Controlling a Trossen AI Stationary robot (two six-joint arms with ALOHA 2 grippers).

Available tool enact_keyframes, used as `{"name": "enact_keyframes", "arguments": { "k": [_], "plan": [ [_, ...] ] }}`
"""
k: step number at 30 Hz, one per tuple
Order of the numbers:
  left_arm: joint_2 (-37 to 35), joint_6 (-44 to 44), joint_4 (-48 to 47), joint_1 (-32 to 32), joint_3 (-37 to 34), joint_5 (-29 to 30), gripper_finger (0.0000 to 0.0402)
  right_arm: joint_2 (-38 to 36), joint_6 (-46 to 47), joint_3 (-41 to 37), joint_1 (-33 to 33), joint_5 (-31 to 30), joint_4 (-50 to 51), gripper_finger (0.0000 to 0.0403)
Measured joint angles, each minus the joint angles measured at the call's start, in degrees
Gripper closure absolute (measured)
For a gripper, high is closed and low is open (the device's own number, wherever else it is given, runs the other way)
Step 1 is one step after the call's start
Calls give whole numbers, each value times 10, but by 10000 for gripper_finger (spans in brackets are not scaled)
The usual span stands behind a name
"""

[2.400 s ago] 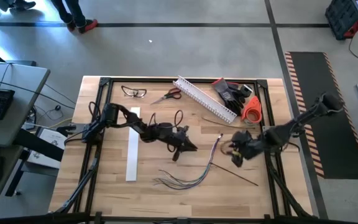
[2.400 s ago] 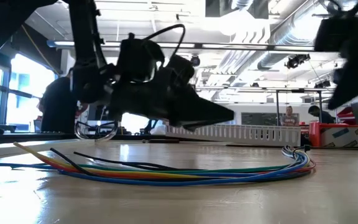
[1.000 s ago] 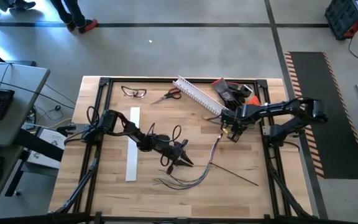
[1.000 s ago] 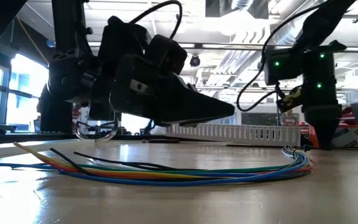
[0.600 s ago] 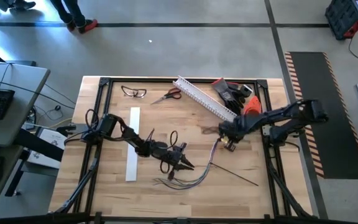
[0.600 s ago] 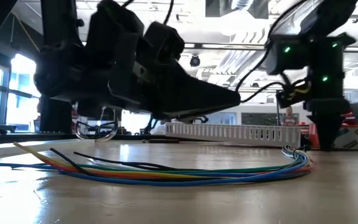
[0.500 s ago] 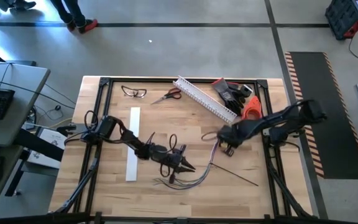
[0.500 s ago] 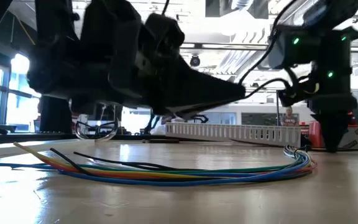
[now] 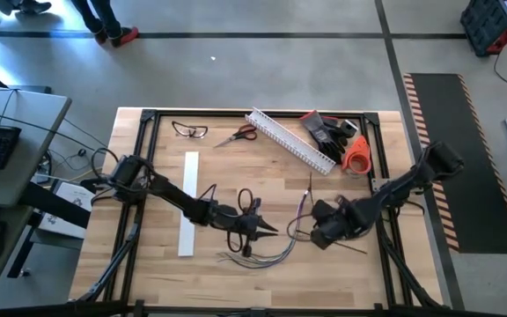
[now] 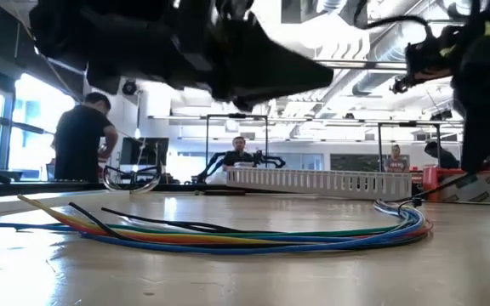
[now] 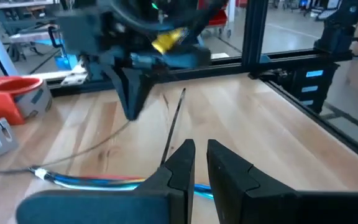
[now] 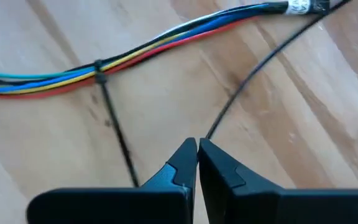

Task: Ziptie cables
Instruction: Wrap the black zip tie on the cable wires

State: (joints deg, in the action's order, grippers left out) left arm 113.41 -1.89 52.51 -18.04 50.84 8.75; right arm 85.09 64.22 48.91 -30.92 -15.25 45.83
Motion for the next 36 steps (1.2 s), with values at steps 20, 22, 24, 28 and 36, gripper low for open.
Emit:
{"name": "enact_keyframes", "arguments": {
  "k": [20, 22, 24, 28, 36],
  "plan": [
    [-9, -44, -143, -2, 74, 4, 336, 90, -91, 99, -65, 76, -28, 391],
    [-9, -44, -143, -4, 74, 4, 336, 90, -114, 119, -76, 87, -31, 370],
    [-9, -44, -148, -4, 74, 4, 336, 90, -128, 137, -92, 100, -27, 337],
    [-8, -43, -155, -8, 74, 4, 336, 90, -40, 143, -128, 122, 41, 257],
    [-8, -43, -157, -13, 74, 4, 336, 90, 194, 68, -161, 70, 7, 167]
  ]
}}
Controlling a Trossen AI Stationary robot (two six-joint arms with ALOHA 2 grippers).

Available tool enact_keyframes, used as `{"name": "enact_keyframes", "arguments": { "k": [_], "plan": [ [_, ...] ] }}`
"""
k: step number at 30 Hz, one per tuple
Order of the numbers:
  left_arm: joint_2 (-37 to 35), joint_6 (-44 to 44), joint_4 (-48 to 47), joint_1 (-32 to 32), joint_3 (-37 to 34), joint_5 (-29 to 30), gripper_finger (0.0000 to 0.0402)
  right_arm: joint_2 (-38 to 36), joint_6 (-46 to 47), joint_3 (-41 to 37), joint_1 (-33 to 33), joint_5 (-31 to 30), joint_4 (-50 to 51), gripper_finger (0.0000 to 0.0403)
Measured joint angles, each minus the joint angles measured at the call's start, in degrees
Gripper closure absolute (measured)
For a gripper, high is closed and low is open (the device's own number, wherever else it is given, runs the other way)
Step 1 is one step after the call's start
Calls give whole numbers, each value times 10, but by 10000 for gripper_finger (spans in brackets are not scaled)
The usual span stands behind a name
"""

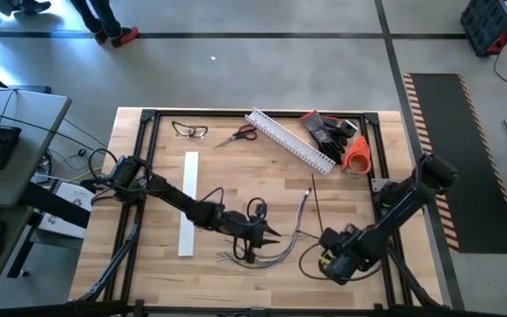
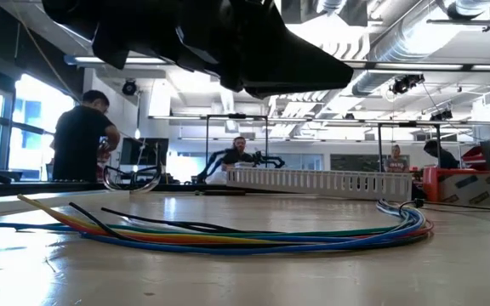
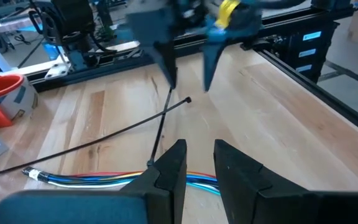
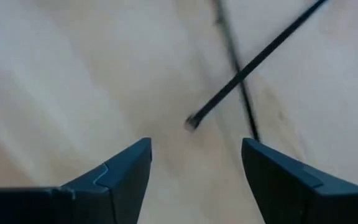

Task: Ziptie cables
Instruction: Wrap the black zip tie on the cable wires

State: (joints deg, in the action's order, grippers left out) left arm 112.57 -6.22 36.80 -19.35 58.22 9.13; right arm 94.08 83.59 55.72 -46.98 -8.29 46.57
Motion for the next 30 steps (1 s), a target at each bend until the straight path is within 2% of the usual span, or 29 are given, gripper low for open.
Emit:
{"name": "enact_keyframes", "arguments": {
  "k": [4, 8, 17, 20, 24, 30],
  "plan": [
    [0, 1, -1, -4, 0, 0, 336, 0, 27, -30, 13, -20, -45, 173],
    [0, 1, -1, -6, 0, 0, 336, 0, 38, -49, 27, -15, -59, 198],
    [0, 1, 0, -18, 0, 7, 336, 0, 30, -50, 30, 5, -65, 303],
    [0, -4, 2, -35, 0, 40, 338, 0, 30, -50, 30, 8, -69, 337],
    [-1, -20, -7, -68, 0, 127, 343, 0, 16, -44, 28, 15, -64, 388],
    [-38, 3, -111, -114, 0, 202, 345, 0, 15, 33, 3, 18, 28, 397]
  ]
}}
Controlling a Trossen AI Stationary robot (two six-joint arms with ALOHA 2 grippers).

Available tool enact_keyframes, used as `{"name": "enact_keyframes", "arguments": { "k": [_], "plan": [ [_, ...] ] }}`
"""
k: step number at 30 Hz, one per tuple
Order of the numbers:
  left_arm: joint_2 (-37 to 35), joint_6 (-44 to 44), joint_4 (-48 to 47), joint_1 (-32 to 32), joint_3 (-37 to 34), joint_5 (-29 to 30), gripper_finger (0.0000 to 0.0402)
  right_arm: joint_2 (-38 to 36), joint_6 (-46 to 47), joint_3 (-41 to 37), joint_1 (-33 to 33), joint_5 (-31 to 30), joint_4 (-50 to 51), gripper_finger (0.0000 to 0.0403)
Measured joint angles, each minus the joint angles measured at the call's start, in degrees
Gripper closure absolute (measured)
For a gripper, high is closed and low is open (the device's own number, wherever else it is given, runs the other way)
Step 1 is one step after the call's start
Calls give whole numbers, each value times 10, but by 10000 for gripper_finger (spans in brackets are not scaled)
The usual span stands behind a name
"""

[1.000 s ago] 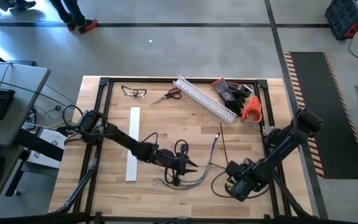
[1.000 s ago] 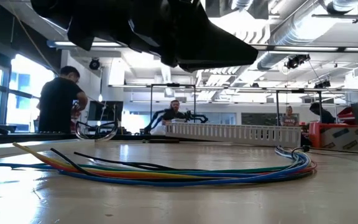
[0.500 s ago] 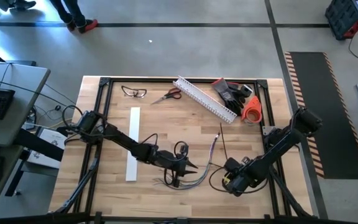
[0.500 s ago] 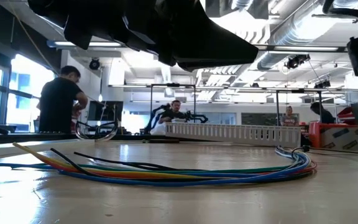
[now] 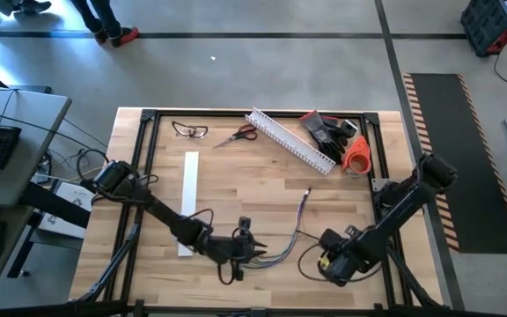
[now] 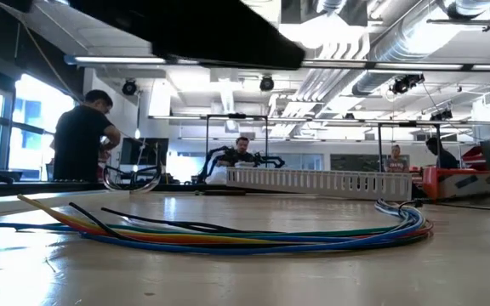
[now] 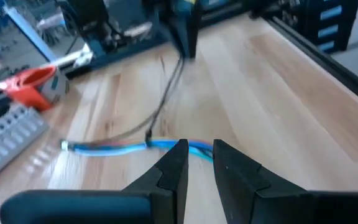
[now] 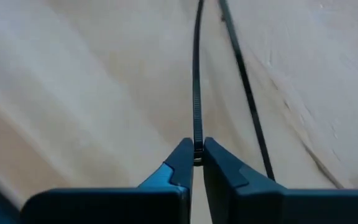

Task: Ziptie cables
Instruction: Wrap the black zip tie on the cable wires

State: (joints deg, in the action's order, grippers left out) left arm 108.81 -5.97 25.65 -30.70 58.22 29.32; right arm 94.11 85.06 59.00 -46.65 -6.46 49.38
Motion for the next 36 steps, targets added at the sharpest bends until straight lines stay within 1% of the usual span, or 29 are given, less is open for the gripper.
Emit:
{"name": "enact_keyframes", "arguments": {
  "k": [3, 6, 10, 12, 14, 16, 18, 21, 23, 26, 28, 31, 36],
  "plan": [
    [-9, 25, -39, -15, 0, 19, 345, 0, 14, 58, -27, -13, 69, 399],
    [-9, 42, -59, -21, 0, 18, 345, 0, 36, 115, -59, -25, 134, 400],
    [-9, 85, -82, -21, 0, -9, 345, 0, 65, 175, -105, -15, 197, 401],
    [-9, 98, -80, -21, 0, -39, 345, 0, 80, 193, -125, 2, 212, 401],
    [-8, 103, -79, -16, 0, -70, 340, 0, 100, 202, -139, 33, 223, 402],
    [-2, 104, -83, -10, 0, -104, 327, 4, 103, 205, -150, 70, 224, 402],
    [2, 111, -88, -1, 0, -138, 305, 15, 104, 208, -160, 110, 222, 402],
    [3, 123, -95, 14, 0, -185, 260, 32, 110, 215, -171, 150, 222, 402],
    [3, 129, -112, 20, 0, -203, 228, 44, 122, 222, -179, 169, 221, 402],
    [3, 129, -145, 27, 0, -216, 191, 57, 134, 236, -189, 172, 220, 402],
    [5, 131, -164, 29, 0, -219, 176, 64, 141, 247, -195, 166, 219, 402],
    [15, 137, -188, 29, 0, -223, 166, 75, 151, 260, -199, 158, 219, 403],
    [44, 149, -184, 26, 4, -238, 165, 83, 155, 266, -199, 152, 216, 403]
  ]
}}
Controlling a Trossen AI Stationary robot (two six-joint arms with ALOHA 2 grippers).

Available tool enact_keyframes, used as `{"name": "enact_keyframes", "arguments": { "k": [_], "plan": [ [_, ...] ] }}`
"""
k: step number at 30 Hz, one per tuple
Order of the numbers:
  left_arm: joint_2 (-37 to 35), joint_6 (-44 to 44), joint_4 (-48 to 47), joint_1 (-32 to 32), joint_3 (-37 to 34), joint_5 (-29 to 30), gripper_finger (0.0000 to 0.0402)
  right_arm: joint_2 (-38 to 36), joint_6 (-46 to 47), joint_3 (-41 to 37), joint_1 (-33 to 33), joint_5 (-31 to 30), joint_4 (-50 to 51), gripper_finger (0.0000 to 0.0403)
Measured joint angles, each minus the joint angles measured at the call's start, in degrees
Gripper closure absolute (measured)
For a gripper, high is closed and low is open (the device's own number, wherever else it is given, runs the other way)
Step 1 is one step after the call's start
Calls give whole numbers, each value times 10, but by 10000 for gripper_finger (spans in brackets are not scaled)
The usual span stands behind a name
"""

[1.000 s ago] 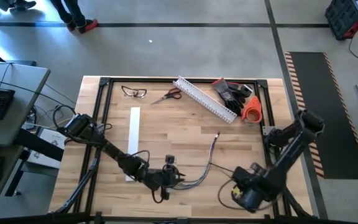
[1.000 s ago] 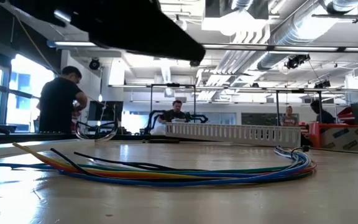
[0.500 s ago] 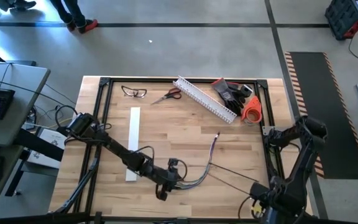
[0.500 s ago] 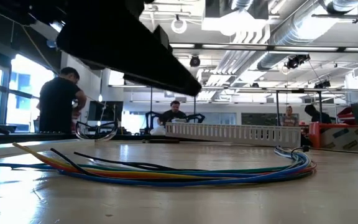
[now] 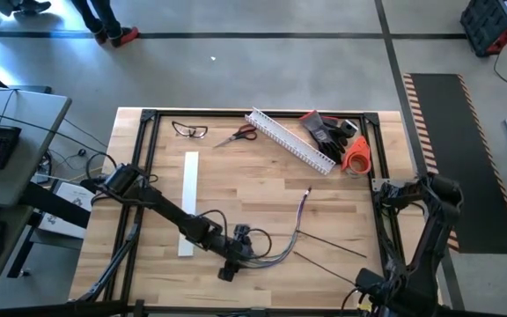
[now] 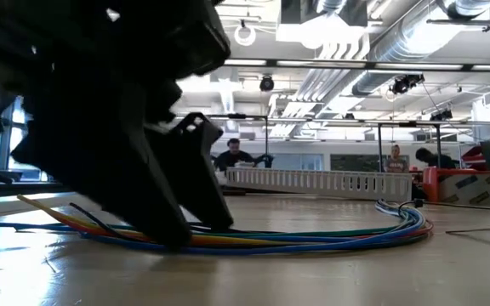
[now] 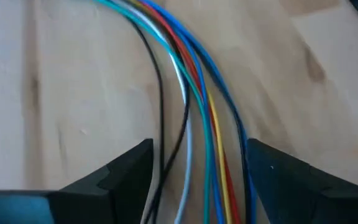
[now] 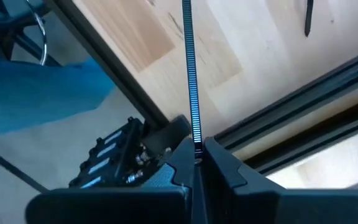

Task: Ziptie cables
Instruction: Wrap the black zip tie on the cable wires

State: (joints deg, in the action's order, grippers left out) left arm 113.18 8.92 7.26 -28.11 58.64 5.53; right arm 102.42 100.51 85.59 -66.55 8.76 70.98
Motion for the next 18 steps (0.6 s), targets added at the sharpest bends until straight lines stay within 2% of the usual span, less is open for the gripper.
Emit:
{"name": "enact_keyframes", "arguments": {
  "k": [5, 11, 14, 18],
  "plan": [
    [31, 12, -6, -2, 30, 0, 164, 0, -3, 0, 0, -32, -18, 403],
    [60, 36, -104, 3, 79, 4, 177, 0, -15, 0, 1, -50, -37, 403],
    [66, 34, -120, 9, 89, -1, 216, 0, -15, 0, 0, -53, -42, 403],
    [66, 30, -130, 21, 91, -7, 318, 0, -14, 0, 0, -45, -48, 403]
  ]
}}
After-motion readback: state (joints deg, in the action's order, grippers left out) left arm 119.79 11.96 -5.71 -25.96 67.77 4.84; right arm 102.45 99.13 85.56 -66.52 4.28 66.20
